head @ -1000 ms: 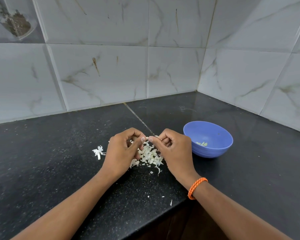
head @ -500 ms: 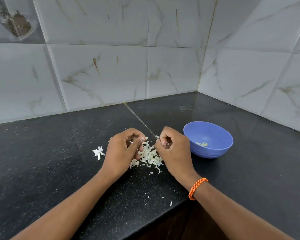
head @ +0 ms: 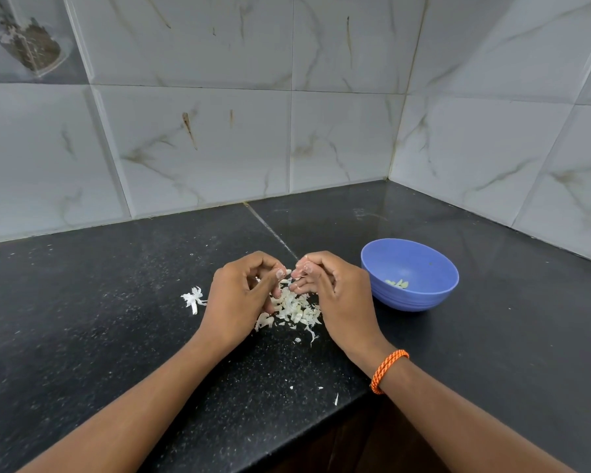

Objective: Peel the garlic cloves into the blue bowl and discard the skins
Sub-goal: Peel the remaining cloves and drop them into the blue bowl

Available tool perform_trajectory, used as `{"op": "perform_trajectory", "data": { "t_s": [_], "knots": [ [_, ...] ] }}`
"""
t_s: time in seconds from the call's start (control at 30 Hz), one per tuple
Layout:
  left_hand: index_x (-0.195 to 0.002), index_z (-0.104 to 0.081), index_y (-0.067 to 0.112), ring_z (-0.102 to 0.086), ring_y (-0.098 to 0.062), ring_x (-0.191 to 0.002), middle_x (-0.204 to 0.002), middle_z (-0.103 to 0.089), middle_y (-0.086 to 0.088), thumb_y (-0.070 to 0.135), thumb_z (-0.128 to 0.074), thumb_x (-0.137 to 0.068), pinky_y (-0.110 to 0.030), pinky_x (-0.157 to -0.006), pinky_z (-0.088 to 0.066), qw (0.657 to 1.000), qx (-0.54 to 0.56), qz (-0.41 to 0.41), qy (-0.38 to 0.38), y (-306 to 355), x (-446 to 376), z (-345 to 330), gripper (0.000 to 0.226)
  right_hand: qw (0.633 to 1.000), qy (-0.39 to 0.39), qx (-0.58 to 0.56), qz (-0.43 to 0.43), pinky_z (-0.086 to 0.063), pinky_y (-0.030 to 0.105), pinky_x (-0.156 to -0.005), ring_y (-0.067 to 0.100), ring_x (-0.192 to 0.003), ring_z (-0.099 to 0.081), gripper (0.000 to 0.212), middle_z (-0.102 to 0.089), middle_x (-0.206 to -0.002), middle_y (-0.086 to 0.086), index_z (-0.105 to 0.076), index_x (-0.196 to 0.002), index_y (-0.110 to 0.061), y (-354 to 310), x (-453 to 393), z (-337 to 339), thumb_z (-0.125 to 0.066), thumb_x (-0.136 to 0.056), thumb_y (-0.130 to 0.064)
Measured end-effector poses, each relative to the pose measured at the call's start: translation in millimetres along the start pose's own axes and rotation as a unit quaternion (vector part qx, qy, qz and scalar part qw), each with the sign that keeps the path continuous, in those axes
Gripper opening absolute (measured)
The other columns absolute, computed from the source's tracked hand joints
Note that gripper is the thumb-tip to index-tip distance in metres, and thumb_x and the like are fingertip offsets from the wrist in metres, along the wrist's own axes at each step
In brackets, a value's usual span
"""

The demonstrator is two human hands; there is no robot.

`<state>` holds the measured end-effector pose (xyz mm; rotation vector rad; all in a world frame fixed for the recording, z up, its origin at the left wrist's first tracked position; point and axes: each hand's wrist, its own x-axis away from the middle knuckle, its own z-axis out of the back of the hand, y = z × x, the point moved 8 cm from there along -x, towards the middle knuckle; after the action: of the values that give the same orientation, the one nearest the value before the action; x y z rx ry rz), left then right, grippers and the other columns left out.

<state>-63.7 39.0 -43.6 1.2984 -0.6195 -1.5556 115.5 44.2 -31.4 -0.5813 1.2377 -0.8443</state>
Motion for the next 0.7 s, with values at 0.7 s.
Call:
{"op": "perform_trajectory", "data": {
  "t_s": [0.7],
  "knots": [
    [-0.093, -0.076, 0.025, -0.072, -0.02, -0.058, -0.078, -0.073, 0.0, 0.025, -0.075, -0.102, -0.05, -0.06, -0.064, 0.999, -0.031, 0.0, 0.042, 2.1, -0.5, 9.2, 0.01, 0.999, 0.001, -0.037, -0.029, -0.063, 0.032, -0.085, 0.015, -0.092, -0.076, 0.025, -0.078, -0.096, -0.003, -0.071, -0.125, -0.021, 7.1, -2.2, 5.2, -0.072, -0.102, -0.013]
  ]
}}
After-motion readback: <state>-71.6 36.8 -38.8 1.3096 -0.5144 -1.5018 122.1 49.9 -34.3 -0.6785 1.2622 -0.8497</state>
